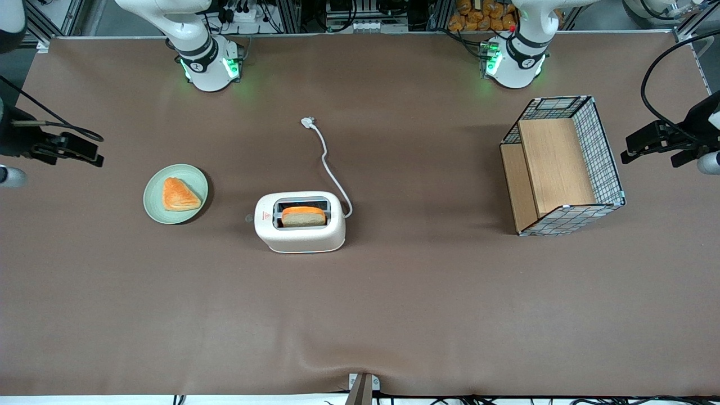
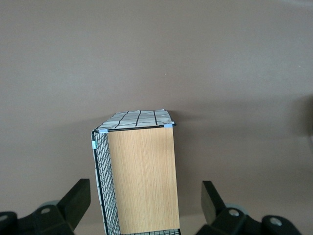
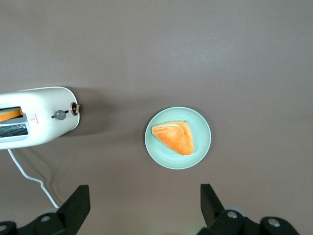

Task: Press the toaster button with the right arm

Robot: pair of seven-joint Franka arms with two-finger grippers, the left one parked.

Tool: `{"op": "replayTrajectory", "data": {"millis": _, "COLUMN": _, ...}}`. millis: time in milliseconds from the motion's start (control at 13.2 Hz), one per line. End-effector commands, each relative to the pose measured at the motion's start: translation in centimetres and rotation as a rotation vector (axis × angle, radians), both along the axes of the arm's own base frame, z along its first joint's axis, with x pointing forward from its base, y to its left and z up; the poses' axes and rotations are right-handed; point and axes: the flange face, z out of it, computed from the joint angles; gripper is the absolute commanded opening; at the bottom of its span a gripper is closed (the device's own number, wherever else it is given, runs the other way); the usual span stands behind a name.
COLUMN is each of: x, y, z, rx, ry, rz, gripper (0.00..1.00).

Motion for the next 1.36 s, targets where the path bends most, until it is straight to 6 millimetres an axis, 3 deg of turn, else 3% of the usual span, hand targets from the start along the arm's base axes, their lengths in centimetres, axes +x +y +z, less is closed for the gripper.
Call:
{"op": "replayTrajectory", "data": {"millis": 0, "x": 0.3, "y": 1.4, "z": -0.4, "rx": -0.002, "ry": 0.015, "rz": 0.021, "gripper": 1.0}}
{"op": "replayTrajectory", "data": {"millis": 606, "x": 1.1, "y": 2.7, "z": -2.7, "rx": -0.001, "ry": 0.057, "rz": 0.037, "gripper": 1.0}}
{"op": "replayTrajectory", "data": {"millis": 1061, "x": 2.0, "y": 5.4, "z": -6.6, "rx": 0.132, "ry": 0.125, "rz": 0.043, "gripper": 1.0}}
{"op": "replayTrajectory", "data": {"millis": 1288, "x": 2.3, "y": 6.5, "z": -10.2, "rx": 0.251, "ry": 0.2, "rz": 0.019, "gripper": 1.0}}
